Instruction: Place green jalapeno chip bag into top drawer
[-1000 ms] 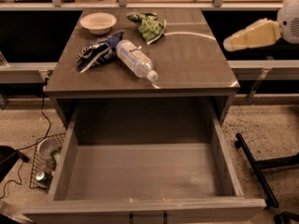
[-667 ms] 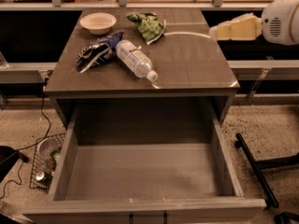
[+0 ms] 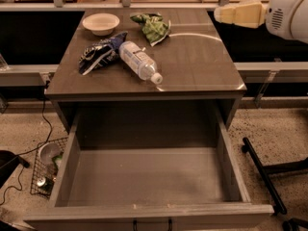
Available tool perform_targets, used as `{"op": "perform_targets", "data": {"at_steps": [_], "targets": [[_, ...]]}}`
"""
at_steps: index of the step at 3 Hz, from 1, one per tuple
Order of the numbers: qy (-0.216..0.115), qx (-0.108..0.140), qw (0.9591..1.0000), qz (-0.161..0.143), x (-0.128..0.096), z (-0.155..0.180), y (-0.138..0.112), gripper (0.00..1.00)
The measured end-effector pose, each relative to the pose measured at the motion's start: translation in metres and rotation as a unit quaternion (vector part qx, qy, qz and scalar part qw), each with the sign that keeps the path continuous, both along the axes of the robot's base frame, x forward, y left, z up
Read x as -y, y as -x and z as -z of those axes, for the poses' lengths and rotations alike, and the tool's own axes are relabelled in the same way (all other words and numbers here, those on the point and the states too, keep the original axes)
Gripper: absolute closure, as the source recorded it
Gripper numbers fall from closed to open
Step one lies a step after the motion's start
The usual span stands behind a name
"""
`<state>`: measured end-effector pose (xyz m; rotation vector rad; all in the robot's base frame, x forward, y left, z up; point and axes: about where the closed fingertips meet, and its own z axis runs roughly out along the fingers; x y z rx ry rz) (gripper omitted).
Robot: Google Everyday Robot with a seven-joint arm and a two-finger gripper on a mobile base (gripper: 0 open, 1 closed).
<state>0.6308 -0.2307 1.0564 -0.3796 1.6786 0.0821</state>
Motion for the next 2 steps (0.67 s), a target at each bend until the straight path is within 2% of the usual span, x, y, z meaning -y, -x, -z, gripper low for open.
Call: {"op": "perform_targets", "data": {"at_steps": [1,2], "targets": [[0.0,0.0,1.0,0.0,-0.0001,-0.0001,0.0,0.0],[0.031,0.01,0.9995,0.001,-0.0071,0.0027,-0.0081,0.0]]}}
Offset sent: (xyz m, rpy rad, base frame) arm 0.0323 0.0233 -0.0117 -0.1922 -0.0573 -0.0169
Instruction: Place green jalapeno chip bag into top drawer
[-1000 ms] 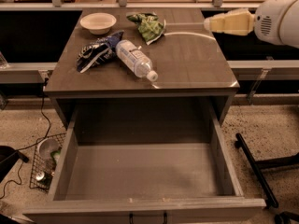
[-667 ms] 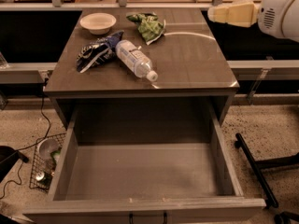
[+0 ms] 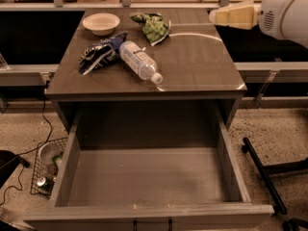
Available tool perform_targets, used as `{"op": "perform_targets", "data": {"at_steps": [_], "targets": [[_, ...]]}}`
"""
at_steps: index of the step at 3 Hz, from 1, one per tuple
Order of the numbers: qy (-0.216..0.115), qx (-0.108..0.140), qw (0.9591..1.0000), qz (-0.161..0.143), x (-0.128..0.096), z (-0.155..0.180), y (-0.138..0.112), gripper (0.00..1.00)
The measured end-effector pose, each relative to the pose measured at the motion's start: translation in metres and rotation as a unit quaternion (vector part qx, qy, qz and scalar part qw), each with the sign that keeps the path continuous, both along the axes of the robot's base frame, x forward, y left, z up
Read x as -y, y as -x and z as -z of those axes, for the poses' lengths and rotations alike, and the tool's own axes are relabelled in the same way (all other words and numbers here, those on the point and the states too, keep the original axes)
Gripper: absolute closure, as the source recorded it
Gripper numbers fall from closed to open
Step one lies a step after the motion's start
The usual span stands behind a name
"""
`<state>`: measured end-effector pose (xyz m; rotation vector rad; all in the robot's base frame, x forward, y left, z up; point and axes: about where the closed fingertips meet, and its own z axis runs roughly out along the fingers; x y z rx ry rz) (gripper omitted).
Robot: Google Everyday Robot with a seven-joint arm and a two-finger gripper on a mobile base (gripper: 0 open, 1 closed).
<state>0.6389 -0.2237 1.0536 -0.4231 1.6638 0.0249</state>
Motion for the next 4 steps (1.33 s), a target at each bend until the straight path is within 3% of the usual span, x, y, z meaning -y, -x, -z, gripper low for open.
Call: {"op": "perform_targets", "data": {"at_steps": [1,2,4], "targets": [[0.044,0.027,0.9985,-0.015,-0.023,0.006,-0.037,0.0],[0.062,0.041,0.9966,-0.036,-0.048,0.016,-0.082,0.0],[0.039,0.02,0.9969,-0.066,-0.089,0.042,-0.161,0.0]]}}
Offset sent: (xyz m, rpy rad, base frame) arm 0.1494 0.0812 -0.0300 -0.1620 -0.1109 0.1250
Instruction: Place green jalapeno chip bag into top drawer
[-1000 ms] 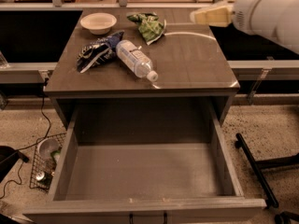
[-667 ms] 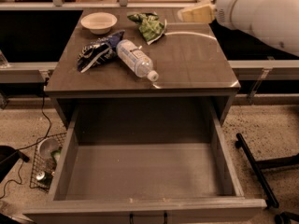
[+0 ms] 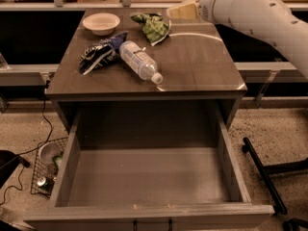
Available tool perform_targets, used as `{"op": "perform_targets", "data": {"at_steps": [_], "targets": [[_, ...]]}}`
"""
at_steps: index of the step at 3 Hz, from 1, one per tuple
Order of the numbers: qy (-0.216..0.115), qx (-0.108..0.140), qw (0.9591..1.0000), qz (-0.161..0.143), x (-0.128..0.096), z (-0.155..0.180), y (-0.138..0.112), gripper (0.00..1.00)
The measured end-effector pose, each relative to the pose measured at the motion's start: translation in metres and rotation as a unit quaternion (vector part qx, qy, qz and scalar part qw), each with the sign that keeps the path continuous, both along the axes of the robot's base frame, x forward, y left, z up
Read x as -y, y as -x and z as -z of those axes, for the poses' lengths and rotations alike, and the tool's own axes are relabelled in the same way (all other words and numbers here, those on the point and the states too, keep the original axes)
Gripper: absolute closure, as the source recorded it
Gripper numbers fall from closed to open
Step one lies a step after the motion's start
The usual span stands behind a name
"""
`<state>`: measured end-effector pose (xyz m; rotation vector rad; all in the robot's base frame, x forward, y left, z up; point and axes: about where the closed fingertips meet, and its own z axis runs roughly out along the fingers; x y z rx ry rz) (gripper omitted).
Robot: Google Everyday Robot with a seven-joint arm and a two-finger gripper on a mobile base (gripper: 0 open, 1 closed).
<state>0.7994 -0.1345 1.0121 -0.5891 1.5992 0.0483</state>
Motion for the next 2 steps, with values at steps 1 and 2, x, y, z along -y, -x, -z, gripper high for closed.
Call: {"op": "perform_targets", "data": {"at_steps": [1,2], "targets": [[-0.005,-0.024,0.9997,-0.01,-0.018,0.018,-0.033,0.0],[-0.007,-0.049,0.9987,-0.012,-0.031,0.041,-0.061,0.0]]}}
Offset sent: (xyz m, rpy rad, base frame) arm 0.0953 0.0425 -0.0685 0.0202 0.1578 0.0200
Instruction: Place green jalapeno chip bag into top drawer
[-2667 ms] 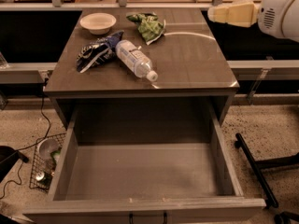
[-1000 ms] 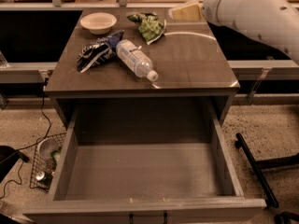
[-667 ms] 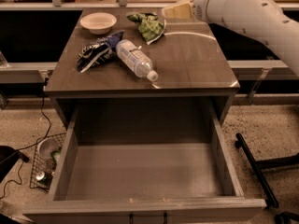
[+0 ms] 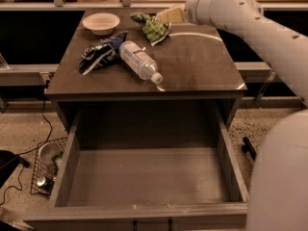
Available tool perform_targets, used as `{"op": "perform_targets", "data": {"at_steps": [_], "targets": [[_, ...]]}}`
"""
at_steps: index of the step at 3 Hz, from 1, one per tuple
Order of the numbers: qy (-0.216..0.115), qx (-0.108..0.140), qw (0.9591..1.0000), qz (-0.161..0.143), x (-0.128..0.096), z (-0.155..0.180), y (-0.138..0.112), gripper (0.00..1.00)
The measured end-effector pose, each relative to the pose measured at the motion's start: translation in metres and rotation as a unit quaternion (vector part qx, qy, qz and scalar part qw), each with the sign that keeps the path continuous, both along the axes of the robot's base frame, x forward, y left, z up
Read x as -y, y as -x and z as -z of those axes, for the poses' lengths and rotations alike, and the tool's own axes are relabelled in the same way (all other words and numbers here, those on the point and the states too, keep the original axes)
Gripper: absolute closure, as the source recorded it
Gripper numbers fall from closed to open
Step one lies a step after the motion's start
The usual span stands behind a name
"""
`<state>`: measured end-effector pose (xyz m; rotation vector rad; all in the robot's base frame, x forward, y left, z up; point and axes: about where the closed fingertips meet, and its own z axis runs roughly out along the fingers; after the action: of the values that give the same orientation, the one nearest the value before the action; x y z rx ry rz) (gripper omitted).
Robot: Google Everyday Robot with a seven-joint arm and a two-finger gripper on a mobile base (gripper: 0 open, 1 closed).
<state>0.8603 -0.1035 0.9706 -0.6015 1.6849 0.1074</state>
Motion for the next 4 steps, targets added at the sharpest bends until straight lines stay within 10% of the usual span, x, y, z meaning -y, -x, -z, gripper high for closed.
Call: {"op": "perform_targets", "data": {"at_steps": [4], "targets": [[-0.03,-0.047,0.9984,-0.01,-0.057,0.079,-0.06,0.0]]}}
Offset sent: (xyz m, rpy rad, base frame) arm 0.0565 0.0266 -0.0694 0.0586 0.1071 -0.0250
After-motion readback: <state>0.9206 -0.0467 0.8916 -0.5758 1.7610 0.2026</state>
